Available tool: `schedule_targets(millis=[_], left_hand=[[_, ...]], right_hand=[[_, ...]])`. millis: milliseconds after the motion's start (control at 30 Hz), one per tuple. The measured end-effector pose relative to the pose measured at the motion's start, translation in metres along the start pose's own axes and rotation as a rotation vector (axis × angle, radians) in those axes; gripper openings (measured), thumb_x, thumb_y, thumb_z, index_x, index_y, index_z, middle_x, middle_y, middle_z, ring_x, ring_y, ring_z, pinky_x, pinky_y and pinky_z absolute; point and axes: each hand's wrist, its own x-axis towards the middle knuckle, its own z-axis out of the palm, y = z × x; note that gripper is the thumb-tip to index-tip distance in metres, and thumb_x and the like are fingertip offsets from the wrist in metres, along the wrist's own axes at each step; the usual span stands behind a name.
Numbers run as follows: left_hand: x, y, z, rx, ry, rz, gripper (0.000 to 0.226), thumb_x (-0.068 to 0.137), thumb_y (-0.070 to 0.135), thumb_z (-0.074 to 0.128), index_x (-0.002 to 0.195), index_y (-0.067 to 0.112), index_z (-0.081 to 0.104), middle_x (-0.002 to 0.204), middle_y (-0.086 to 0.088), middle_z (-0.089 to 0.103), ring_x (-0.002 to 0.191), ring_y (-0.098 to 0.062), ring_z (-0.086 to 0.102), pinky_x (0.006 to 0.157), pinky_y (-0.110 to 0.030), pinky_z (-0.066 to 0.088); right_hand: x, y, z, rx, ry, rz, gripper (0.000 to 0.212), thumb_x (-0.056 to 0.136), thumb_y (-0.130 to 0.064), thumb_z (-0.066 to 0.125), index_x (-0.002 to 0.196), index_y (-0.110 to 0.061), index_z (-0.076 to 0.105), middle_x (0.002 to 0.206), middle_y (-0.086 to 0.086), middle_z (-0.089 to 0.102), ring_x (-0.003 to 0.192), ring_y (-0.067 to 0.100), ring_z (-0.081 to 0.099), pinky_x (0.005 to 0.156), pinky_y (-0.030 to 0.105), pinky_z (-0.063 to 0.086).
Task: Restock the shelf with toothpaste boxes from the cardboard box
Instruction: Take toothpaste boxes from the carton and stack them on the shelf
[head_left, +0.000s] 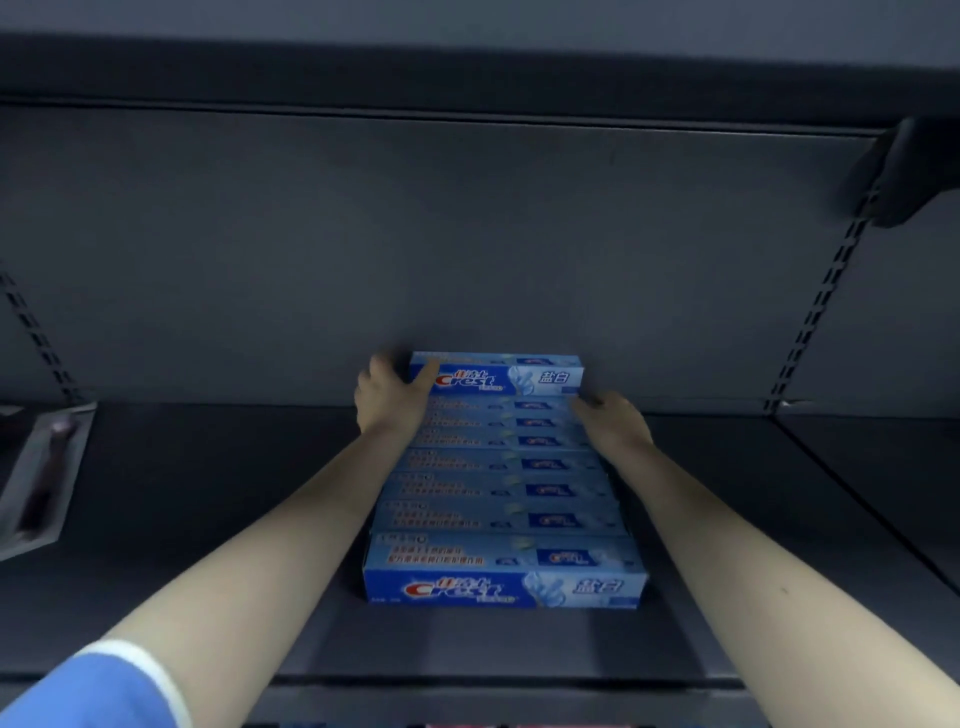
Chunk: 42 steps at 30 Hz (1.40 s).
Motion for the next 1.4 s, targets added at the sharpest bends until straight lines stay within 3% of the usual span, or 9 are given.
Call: schedule_targets(millis=[133,333,667,800,1000,1100,1167,1267,1400], left_hand=[[-0.025,0.011,-0.009,0.144,-0.045,0.149,0.078,0.074,0.067,0.043,0.13,0.012,0.044,0.128,-0.012,0.05,0.121,-0.032,0.041,0.1,-0.048,0.037],[-0.091,0.027,-0.006,0.194,-0.073,0.244,0.075,0.086,0.053,0.053,0.145,0.016,0.026,0.15,-0.008,0.028,0.141,-0.026,0.017,0.116,-0.041,0.015],[-0.228,0.056,0.017,0.266,-0.086,0.337,0.074,0.083,0.053,0.056,0.143,0.016,0.032,0.148,-0.01,0.032,0.139,-0.031,0.02,0.111,-0.045,0.023],[-0.296,0.055,0.029,0.23,-0.104,0.419,0.072,0.086,0.049,0.055,0.145,0.02,0.026,0.154,-0.005,0.021,0.144,-0.023,0.006,0.115,-0.04,0.013],[-0.374,0.019,0.055,0.179,-0.124,0.515,0.074,0.086,0.038,0.061,0.147,0.023,0.023,0.156,-0.001,0.014,0.145,-0.016,0.001,0.117,-0.037,0.01],[-0.4,-0.009,0.075,0.161,-0.153,0.514,0.073,0.083,0.028,0.067,0.145,0.019,0.029,0.154,-0.003,0.02,0.144,-0.017,0.006,0.116,-0.036,0.013],[-0.419,-0.032,0.089,0.153,-0.197,0.506,0.073,0.082,0.025,0.068,0.144,0.018,0.03,0.154,-0.002,0.022,0.144,-0.016,0.008,0.114,-0.032,0.013],[-0.444,-0.077,0.114,0.193,-0.3,0.494,0.074,0.082,0.025,0.068,0.144,0.018,0.03,0.153,-0.002,0.022,0.144,-0.015,0.01,0.115,-0.033,0.013],[-0.467,-0.139,0.146,0.26,-0.451,0.418,0.074,0.082,0.027,0.067,0.145,0.02,0.029,0.153,0.0,0.022,0.143,-0.01,0.007,0.115,-0.033,0.015]], right_hand=[[-0.022,0.006,-0.015,0.003,0.005,-0.037,0.048,0.092,-0.042,0.049,0.129,-0.011,0.048,0.127,0.009,0.056,0.111,0.026,0.054,0.082,0.031,0.043],[-0.06,0.026,-0.044,-0.098,0.022,-0.057,0.048,0.093,-0.04,0.046,0.132,-0.012,0.046,0.135,0.013,0.049,0.121,0.03,0.048,0.093,0.032,0.038],[-0.168,0.076,-0.098,-0.293,0.023,-0.202,0.052,0.095,-0.041,0.045,0.138,-0.012,0.04,0.135,0.017,0.045,0.121,0.035,0.044,0.098,0.042,0.04],[-0.217,0.102,-0.108,-0.307,0.067,-0.287,0.049,0.096,-0.038,0.043,0.139,-0.014,0.039,0.139,0.009,0.043,0.128,0.026,0.038,0.103,0.038,0.036],[-0.272,0.163,-0.102,-0.349,0.15,-0.423,0.048,0.096,-0.031,0.047,0.141,-0.015,0.037,0.15,0.006,0.032,0.142,0.02,0.021,0.113,0.034,0.02],[-0.287,0.204,-0.088,-0.373,0.213,-0.47,0.046,0.094,-0.028,0.05,0.137,-0.012,0.044,0.145,0.012,0.04,0.137,0.028,0.032,0.11,0.041,0.031],[-0.296,0.231,-0.074,-0.372,0.225,-0.478,0.047,0.092,-0.031,0.044,0.134,-0.01,0.046,0.14,0.015,0.045,0.132,0.029,0.039,0.107,0.038,0.032],[-0.311,0.277,-0.046,-0.395,0.163,-0.447,0.046,0.091,-0.031,0.041,0.134,-0.012,0.044,0.137,0.015,0.047,0.128,0.027,0.04,0.104,0.034,0.034],[-0.332,0.342,-0.003,-0.403,0.08,-0.354,0.047,0.088,-0.026,0.054,0.131,-0.012,0.046,0.131,0.016,0.051,0.121,0.028,0.046,0.098,0.039,0.043]])
